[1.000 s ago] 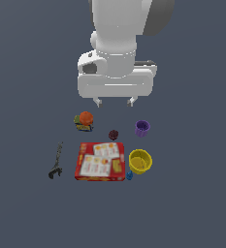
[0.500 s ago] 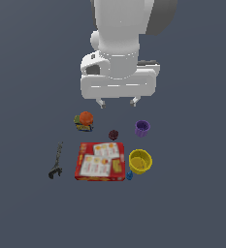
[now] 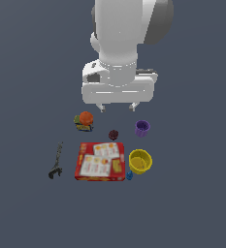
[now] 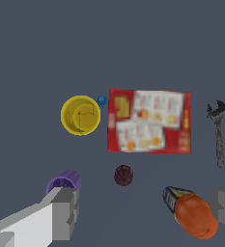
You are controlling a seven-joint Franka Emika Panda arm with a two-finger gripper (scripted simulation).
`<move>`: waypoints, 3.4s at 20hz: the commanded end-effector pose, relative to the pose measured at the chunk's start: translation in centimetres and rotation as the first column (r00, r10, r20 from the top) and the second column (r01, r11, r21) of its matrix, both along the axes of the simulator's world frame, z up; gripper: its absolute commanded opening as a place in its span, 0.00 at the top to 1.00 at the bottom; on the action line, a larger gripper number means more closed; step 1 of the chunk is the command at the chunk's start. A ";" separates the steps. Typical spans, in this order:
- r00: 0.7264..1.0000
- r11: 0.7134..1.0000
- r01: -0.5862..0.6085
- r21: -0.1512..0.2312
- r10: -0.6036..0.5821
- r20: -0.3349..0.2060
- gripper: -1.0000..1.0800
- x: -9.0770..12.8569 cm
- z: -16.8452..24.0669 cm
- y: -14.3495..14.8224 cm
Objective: Pick up a designated object from a clutter of objects.
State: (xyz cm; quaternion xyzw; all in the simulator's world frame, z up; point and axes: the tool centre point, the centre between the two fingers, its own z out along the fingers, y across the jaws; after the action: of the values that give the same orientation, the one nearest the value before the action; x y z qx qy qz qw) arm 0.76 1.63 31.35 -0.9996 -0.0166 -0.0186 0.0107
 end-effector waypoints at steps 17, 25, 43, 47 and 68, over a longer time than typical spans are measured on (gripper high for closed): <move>0.986 0.986 0.165 -0.011 -0.165 -0.025 0.04 -4.0 -15.6 -0.7; 0.973 0.973 0.229 -0.018 -0.230 -0.033 0.04 -7.2 -21.1 -1.0; 0.965 0.966 0.259 -0.022 -0.260 -0.038 0.04 -9.1 -24.4 -1.1; 0.965 0.965 0.260 -0.022 -0.260 -0.037 0.04 -9.2 -26.0 -1.1; 0.965 0.965 0.260 -0.022 -0.261 -0.037 1.00 -9.3 -28.5 -1.1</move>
State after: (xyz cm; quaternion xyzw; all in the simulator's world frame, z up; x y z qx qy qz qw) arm -8.50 0.58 2.91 -0.9934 0.1148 -0.0002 0.0002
